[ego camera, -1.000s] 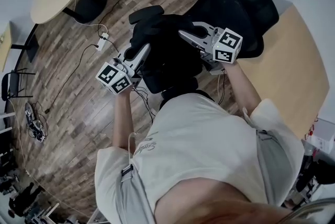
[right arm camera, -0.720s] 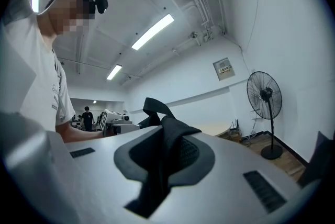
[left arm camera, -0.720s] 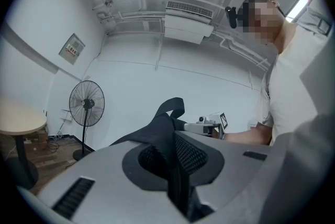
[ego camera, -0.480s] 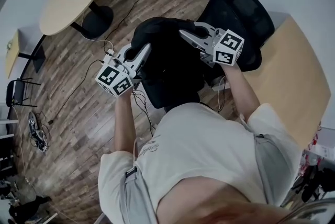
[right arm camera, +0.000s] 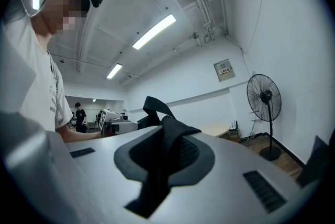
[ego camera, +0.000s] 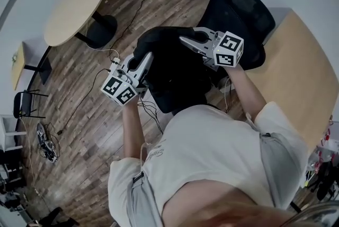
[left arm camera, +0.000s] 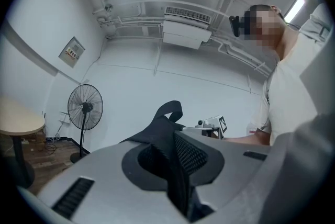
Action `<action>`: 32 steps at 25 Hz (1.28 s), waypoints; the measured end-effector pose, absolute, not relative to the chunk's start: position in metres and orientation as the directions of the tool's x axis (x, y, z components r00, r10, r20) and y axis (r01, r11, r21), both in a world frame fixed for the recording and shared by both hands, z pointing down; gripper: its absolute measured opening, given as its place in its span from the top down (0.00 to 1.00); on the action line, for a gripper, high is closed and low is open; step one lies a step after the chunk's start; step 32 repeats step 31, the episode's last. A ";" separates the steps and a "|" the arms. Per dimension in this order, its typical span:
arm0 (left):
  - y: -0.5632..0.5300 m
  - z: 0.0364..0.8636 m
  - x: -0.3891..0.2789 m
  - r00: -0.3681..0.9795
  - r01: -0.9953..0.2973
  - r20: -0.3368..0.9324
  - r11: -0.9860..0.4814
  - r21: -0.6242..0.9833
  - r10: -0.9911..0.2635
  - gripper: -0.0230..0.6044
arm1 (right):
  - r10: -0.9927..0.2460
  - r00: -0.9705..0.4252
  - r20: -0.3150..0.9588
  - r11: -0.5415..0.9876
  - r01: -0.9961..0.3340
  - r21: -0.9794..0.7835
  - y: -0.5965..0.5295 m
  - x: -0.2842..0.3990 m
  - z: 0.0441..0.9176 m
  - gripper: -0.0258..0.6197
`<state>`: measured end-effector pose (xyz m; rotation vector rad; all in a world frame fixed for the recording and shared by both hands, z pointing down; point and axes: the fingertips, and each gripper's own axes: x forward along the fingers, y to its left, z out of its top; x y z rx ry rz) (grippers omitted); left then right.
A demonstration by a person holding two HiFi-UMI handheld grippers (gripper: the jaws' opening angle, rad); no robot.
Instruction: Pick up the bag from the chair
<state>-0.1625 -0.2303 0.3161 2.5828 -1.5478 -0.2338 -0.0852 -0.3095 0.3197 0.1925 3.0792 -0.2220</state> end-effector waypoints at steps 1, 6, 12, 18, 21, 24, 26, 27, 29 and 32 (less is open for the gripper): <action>-0.230 0.316 -0.162 0.464 -0.865 -0.067 -0.468 0.182 -0.883 0.89 | 0.122 -0.991 -0.055 0.982 0.129 -0.141 -0.309 -0.085 0.320 0.91; -0.230 0.316 -0.163 0.456 -0.870 -0.054 -0.458 0.183 -0.888 0.89 | 0.126 -0.991 -0.050 0.980 0.132 -0.151 -0.308 -0.086 0.322 0.91; -0.226 0.318 -0.159 0.455 -0.873 -0.034 -0.454 0.176 -0.890 0.89 | 0.127 -0.990 -0.059 0.977 0.136 -0.164 -0.307 -0.084 0.323 0.92; -0.221 0.325 -0.162 0.448 -0.877 -0.024 -0.444 0.182 -0.894 0.89 | 0.145 -0.988 -0.049 0.976 0.151 -0.155 -0.302 -0.086 0.328 0.92; -0.220 0.329 -0.163 0.444 -0.877 -0.022 -0.440 0.192 -0.896 0.89 | 0.151 -0.988 -0.044 0.975 0.156 -0.155 -0.301 -0.088 0.332 0.92; -0.215 0.335 -0.166 0.443 -0.877 -0.021 -0.438 0.200 -0.896 0.89 | 0.152 -0.988 -0.034 0.974 0.156 -0.162 -0.296 -0.091 0.337 0.92; -0.213 0.334 -0.168 0.441 -0.878 -0.020 -0.435 0.200 -0.897 0.89 | 0.152 -0.988 -0.030 0.974 0.155 -0.167 -0.294 -0.092 0.338 0.92; -0.212 0.334 -0.170 0.440 -0.878 -0.019 -0.435 0.199 -0.898 0.89 | 0.152 -0.988 -0.031 0.973 0.155 -0.171 -0.293 -0.094 0.338 0.92; -0.210 0.334 -0.174 0.440 -0.879 -0.014 -0.434 0.198 -0.898 0.89 | 0.151 -0.988 -0.033 0.971 0.154 -0.181 -0.291 -0.098 0.339 0.92; -0.210 0.335 -0.177 0.442 -0.878 -0.009 -0.435 0.197 -0.897 0.89 | 0.149 -0.988 -0.033 0.970 0.153 -0.190 -0.290 -0.101 0.341 0.92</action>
